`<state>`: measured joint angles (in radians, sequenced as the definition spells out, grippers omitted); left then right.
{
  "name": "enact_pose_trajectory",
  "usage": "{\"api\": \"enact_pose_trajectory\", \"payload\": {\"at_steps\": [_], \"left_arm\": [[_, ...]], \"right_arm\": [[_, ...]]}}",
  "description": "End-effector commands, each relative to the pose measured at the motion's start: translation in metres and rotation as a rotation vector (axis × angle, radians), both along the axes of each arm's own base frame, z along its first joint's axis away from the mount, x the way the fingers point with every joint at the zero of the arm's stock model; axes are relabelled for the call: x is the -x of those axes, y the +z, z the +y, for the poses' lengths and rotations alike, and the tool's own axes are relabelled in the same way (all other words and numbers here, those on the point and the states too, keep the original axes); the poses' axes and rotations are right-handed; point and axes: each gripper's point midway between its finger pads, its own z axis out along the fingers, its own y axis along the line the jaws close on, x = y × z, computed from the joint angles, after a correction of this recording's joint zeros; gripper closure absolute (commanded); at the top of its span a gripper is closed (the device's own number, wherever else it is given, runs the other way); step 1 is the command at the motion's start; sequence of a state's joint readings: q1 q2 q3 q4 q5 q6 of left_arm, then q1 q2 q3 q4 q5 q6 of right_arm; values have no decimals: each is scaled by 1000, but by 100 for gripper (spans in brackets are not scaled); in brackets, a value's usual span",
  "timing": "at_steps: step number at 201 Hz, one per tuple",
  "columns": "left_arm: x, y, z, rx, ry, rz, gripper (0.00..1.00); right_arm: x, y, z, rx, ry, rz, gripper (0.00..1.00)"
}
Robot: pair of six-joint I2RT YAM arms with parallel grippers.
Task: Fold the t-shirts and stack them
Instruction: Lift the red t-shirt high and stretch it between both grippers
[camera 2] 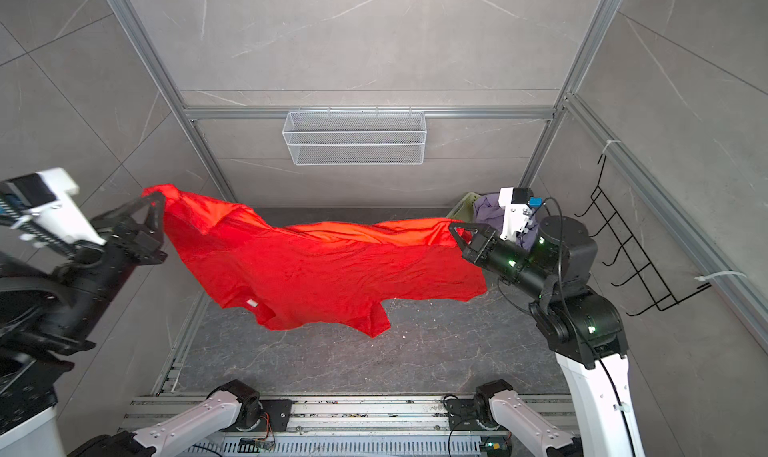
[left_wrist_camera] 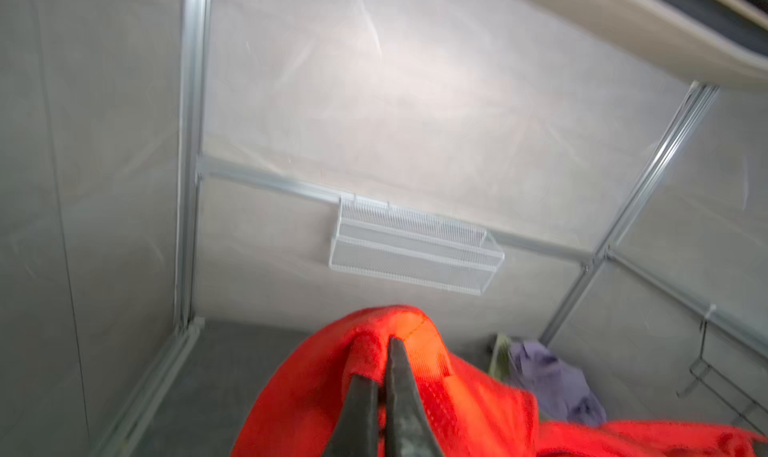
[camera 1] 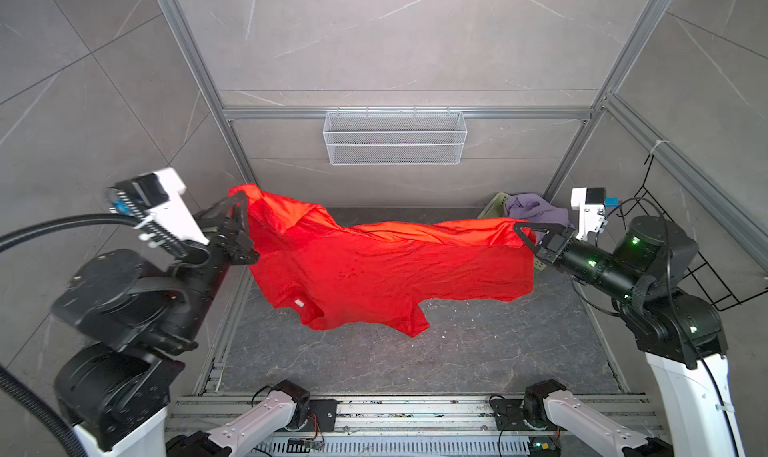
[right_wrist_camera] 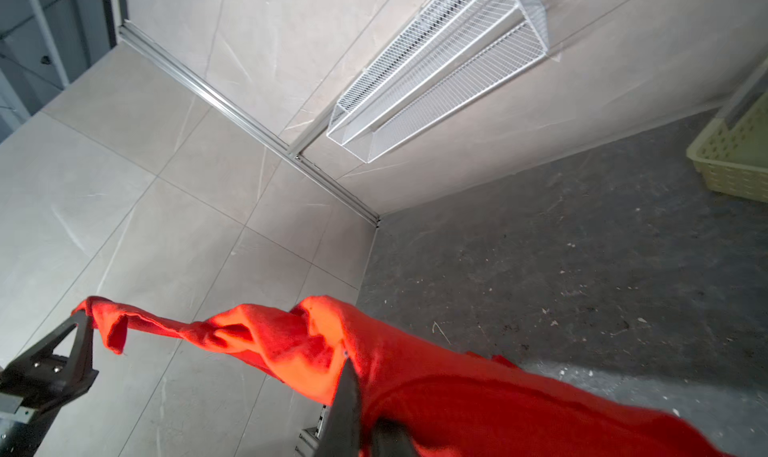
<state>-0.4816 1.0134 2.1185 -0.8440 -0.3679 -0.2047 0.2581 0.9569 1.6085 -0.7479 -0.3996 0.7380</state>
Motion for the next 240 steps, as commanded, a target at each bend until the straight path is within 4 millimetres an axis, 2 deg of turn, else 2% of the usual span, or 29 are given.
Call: {"api": "enact_pose_trajectory", "payload": {"at_steps": [1,11,32,53,81,96,107,123,144,159,186,197,207,216,240], "left_arm": [[2,42,10,-128,87,-123,100],[3,56,10,-144,102,-172,100],[4,81,17,-178,178,-268,100],[7,98,21,-209,228,-339,100],[26,122,29,-221,268,-448,100],[36,131,27,-221,249,-497,100],[31,132,24,-221,239,-500,100],[6,121,10,-235,216,-449,100],[-41,93,-16,-268,159,-322,100],[-81,60,-35,-302,136,-210,100],[-161,-17,-73,-363,97,-13,100],[-184,-41,-91,-377,51,48,100],[-195,-51,-98,-369,38,78,100],[-198,-51,-97,-353,44,75,100],[-187,-36,-84,-335,68,20,100]], "right_arm": [[-1,34,13,-81,72,-99,96],[-7,41,21,-118,108,-116,97],[-15,43,30,-151,133,-111,97],[-6,49,43,-150,186,-136,97],[5,50,52,-133,203,-135,97],[6,48,58,-140,219,-127,97],[3,40,57,-128,198,-111,97],[-11,18,50,-110,121,-51,98],[-27,-10,46,-118,48,20,100],[-39,-35,43,-119,-6,74,100],[-65,-83,35,-73,-124,161,100],[-73,-100,31,-55,-170,202,100],[-77,-103,31,-39,-175,196,100],[-78,-102,30,-36,-183,191,100],[-77,-81,32,-13,-158,141,100]]}}
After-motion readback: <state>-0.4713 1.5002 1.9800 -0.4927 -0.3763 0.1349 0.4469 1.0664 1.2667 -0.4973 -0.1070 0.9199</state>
